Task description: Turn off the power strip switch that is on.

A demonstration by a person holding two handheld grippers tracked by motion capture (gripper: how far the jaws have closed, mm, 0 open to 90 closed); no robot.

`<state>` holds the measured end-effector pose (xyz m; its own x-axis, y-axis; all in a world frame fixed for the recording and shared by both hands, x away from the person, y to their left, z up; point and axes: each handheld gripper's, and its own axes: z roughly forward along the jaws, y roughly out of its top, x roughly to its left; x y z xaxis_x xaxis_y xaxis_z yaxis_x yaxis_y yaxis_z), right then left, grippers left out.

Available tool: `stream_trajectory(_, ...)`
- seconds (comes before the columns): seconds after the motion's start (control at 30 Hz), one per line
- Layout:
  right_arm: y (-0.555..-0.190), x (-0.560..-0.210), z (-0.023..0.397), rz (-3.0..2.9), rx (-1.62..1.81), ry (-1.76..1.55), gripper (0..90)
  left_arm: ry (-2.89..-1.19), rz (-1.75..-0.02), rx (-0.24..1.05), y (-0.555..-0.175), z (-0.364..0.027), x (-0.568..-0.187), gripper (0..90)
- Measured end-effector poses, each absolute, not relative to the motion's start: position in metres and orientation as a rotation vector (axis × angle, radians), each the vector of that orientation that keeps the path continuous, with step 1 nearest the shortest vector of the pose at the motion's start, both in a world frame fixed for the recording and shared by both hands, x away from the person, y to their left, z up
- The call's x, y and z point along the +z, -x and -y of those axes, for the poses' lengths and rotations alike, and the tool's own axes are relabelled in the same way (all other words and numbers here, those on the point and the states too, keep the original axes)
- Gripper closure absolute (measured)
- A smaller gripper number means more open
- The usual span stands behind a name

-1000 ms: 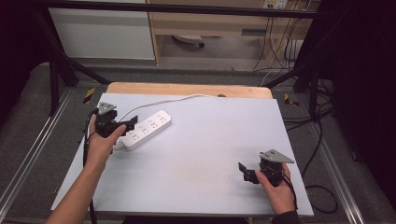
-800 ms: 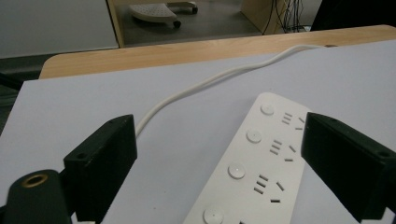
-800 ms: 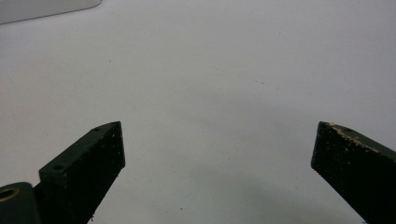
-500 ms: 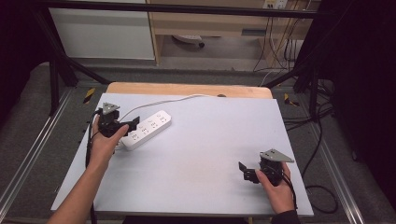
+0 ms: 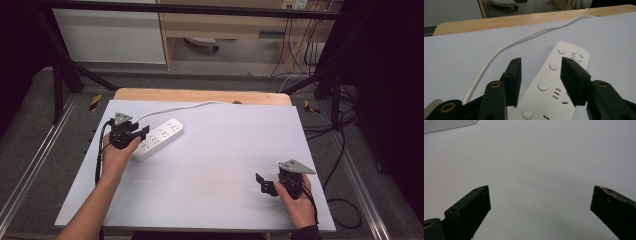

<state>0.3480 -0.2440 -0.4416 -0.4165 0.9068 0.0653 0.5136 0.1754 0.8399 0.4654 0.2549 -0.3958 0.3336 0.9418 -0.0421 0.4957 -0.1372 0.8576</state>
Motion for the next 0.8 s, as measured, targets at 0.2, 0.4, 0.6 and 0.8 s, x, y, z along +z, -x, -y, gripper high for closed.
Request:
stream_trajectory(0.2,-0.348,-0.442,0.245,-1.994,1.137,-1.341,3.7,-1.797,-1.259,0.658,-0.465,-0.255,-0.401,68.6)
stream_trajectory(0.4,-0.348,-0.443,0.247,-1.988,1.144,-1.355,3.7,-1.777,-1.256,0.63,-0.469,-0.255,-0.405,81.0)
stream_trajectory(0.6,-0.349,-0.441,0.248,-1.973,1.167,-1.344,3.6,-1.774,-1.268,0.617,-0.472,-0.256,-0.411,84.4)
stream_trajectory(0.8,-0.349,-0.441,0.249,-1.976,1.163,-1.349,3.6,-1.763,-1.263,0.609,-0.472,-0.254,-0.415,88.6)
